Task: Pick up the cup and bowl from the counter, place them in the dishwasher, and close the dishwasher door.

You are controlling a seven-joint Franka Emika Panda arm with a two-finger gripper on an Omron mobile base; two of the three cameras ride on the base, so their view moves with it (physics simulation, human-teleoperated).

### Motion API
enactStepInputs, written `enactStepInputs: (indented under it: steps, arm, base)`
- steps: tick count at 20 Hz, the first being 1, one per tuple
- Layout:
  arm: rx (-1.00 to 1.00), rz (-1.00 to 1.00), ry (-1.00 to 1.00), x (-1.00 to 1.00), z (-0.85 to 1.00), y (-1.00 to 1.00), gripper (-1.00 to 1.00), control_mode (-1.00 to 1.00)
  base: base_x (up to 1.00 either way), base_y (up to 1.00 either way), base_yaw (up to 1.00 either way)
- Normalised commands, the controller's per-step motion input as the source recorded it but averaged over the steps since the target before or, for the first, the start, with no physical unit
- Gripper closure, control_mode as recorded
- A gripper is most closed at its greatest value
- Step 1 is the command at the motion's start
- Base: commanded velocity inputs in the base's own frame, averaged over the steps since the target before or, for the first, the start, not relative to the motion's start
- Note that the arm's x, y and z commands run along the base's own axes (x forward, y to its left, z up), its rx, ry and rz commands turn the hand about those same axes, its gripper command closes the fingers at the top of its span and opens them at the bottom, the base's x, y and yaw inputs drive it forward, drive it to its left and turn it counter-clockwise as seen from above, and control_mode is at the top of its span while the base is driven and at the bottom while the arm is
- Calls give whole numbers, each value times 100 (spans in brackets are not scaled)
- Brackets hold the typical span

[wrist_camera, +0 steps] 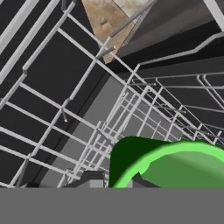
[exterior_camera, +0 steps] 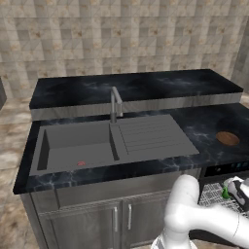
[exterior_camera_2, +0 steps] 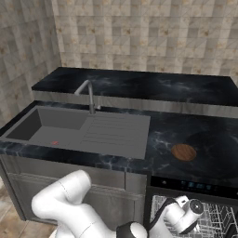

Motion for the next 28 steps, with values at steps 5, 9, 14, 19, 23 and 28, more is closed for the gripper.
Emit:
enactStepInputs:
  steps: [5,9,14,19,23,28]
  arm:
    - [0,4,0,3,-34,-12,100,-100]
    - [0,5,0,0,-32,-5,-100,-100]
    - [0,3,-3,0,-32,-6,-100,-100]
    - [1,2,-7,-3,-10,-6,-100,-100]
    - [5,1,-17,-37,44,0,-100,-100]
    - [5,0,-19,-47,67,0,-100,-100]
  base:
    - [0,0,0]
    - [0,0,0]
    - [0,0,0]
    - [0,0,0]
    - [0,0,0]
    - [0,0,0]
